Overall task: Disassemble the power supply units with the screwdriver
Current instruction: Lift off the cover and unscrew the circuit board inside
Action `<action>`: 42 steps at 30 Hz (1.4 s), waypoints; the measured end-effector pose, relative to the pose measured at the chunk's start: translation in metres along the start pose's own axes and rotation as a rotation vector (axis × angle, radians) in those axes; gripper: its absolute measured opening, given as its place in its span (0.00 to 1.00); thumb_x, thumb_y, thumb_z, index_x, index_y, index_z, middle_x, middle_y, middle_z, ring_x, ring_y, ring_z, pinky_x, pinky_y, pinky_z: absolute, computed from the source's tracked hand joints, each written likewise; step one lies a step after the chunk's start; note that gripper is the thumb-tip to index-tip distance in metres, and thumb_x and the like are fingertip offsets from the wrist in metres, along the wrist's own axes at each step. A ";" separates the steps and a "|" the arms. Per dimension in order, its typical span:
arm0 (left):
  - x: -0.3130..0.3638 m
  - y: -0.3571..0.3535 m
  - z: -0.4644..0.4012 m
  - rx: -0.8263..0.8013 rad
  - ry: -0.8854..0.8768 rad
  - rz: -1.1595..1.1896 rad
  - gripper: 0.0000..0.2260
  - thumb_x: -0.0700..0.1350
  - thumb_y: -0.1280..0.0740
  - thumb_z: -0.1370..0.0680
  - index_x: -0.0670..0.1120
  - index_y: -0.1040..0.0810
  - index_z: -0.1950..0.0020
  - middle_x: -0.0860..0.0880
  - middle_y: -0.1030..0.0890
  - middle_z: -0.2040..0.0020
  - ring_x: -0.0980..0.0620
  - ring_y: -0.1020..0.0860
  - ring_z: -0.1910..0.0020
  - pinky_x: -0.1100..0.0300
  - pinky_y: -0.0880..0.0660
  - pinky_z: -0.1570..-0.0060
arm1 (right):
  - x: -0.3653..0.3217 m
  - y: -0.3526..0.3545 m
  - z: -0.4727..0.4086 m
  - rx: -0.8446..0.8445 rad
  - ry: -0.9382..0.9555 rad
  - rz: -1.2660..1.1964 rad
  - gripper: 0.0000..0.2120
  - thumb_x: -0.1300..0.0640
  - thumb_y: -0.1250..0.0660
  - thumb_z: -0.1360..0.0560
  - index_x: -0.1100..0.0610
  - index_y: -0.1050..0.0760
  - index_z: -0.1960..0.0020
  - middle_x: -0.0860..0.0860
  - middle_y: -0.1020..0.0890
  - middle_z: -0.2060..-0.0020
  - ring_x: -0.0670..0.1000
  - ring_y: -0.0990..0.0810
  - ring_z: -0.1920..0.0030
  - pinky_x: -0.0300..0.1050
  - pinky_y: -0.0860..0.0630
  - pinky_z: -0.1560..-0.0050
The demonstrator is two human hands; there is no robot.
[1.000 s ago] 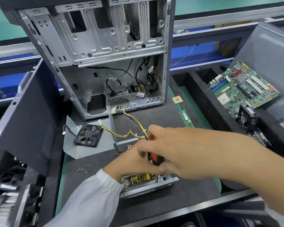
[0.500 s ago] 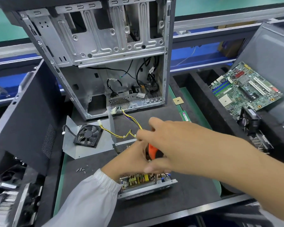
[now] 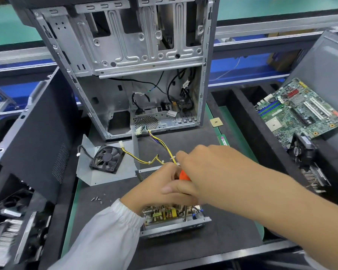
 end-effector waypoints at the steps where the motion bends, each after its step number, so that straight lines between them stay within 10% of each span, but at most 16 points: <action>1: 0.001 -0.002 0.000 -0.019 0.000 0.005 0.23 0.53 0.27 0.37 0.34 0.23 0.56 0.35 0.20 0.62 0.53 0.29 0.63 0.60 0.31 0.64 | -0.002 -0.002 -0.003 -0.015 -0.005 0.026 0.19 0.36 0.44 0.23 0.52 0.39 0.53 0.48 0.40 0.69 0.52 0.33 0.68 0.43 0.47 0.74; 5: 0.007 -0.002 0.003 0.000 -0.009 0.007 0.07 0.54 0.28 0.38 0.62 0.21 0.63 0.64 0.21 0.68 0.66 0.26 0.67 0.74 0.29 0.65 | 0.000 -0.010 0.001 -0.103 0.081 -0.015 0.15 0.54 0.37 0.22 0.45 0.45 0.51 0.48 0.41 0.63 0.51 0.34 0.59 0.40 0.44 0.72; 7: 0.005 -0.003 0.004 -0.003 -0.012 -0.017 0.08 0.52 0.26 0.38 0.60 0.21 0.61 0.66 0.21 0.64 0.69 0.24 0.63 0.76 0.28 0.63 | 0.004 -0.007 0.009 -0.186 0.156 -0.099 0.20 0.57 0.35 0.24 0.42 0.47 0.53 0.47 0.40 0.57 0.48 0.37 0.58 0.38 0.41 0.70; 12: 0.004 -0.003 0.003 0.001 0.009 0.011 0.13 0.51 0.26 0.36 0.44 0.24 0.61 0.38 0.22 0.66 0.53 0.26 0.65 0.51 0.28 0.67 | 0.003 0.002 0.004 -0.113 0.015 -0.090 0.21 0.32 0.43 0.26 0.49 0.43 0.53 0.48 0.37 0.64 0.52 0.35 0.66 0.44 0.40 0.71; 15: 0.004 -0.006 0.002 -0.059 0.003 0.007 0.08 0.45 0.26 0.34 0.56 0.23 0.69 0.51 0.23 0.72 0.52 0.27 0.69 0.53 0.30 0.68 | -0.001 -0.001 0.000 -0.106 -0.007 -0.005 0.20 0.35 0.46 0.23 0.52 0.40 0.57 0.49 0.39 0.68 0.51 0.37 0.69 0.41 0.43 0.73; 21: 0.004 -0.008 0.006 -0.031 -0.001 0.000 0.10 0.42 0.25 0.35 0.48 0.26 0.65 0.59 0.23 0.69 0.64 0.28 0.68 0.68 0.29 0.66 | 0.005 0.000 0.015 -0.360 0.125 -0.243 0.10 0.51 0.39 0.22 0.44 0.37 0.44 0.48 0.34 0.50 0.53 0.25 0.54 0.53 0.25 0.53; 26: -0.001 -0.007 0.003 -0.044 0.020 -0.054 0.15 0.48 0.24 0.31 0.38 0.24 0.64 0.37 0.22 0.67 0.50 0.27 0.68 0.50 0.29 0.67 | 0.000 0.004 0.001 -0.137 -0.066 -0.001 0.23 0.31 0.45 0.26 0.51 0.41 0.54 0.50 0.36 0.65 0.55 0.32 0.62 0.47 0.36 0.68; 30: -0.003 -0.007 0.004 -0.035 0.011 0.032 0.12 0.38 0.22 0.32 0.52 0.22 0.64 0.53 0.21 0.68 0.58 0.25 0.67 0.62 0.26 0.64 | -0.002 -0.001 0.004 -0.184 0.059 0.019 0.06 0.50 0.40 0.21 0.49 0.36 0.49 0.51 0.33 0.60 0.54 0.29 0.58 0.44 0.37 0.69; 34: -0.008 -0.009 0.005 -0.033 0.011 -0.005 0.17 0.38 0.23 0.32 0.57 0.26 0.63 0.62 0.25 0.69 0.65 0.30 0.68 0.70 0.30 0.65 | 0.000 0.006 0.012 -0.406 0.127 -0.238 0.16 0.48 0.32 0.26 0.41 0.36 0.43 0.46 0.36 0.47 0.50 0.27 0.50 0.50 0.26 0.52; 37: 0.000 -0.010 0.003 -0.057 -0.025 -0.011 0.11 0.39 0.24 0.31 0.52 0.23 0.61 0.55 0.21 0.68 0.59 0.27 0.67 0.58 0.26 0.65 | -0.001 0.004 0.005 -0.258 -0.055 -0.154 0.20 0.35 0.35 0.30 0.49 0.37 0.55 0.49 0.32 0.57 0.52 0.26 0.60 0.47 0.28 0.64; 42: -0.002 -0.010 0.004 -0.033 -0.072 -0.021 0.09 0.44 0.24 0.31 0.56 0.22 0.61 0.54 0.24 0.70 0.54 0.33 0.70 0.57 0.34 0.71 | -0.008 -0.011 -0.001 -0.141 -0.096 0.069 0.10 0.50 0.42 0.20 0.54 0.36 0.55 0.52 0.32 0.61 0.58 0.23 0.53 0.44 0.38 0.69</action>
Point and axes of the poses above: each hand's wrist, its own z-axis away from the middle knuckle, its own y-axis out of the back of the hand, x = y × z, the point moved 3 cm from there along -z, towards the middle knuckle
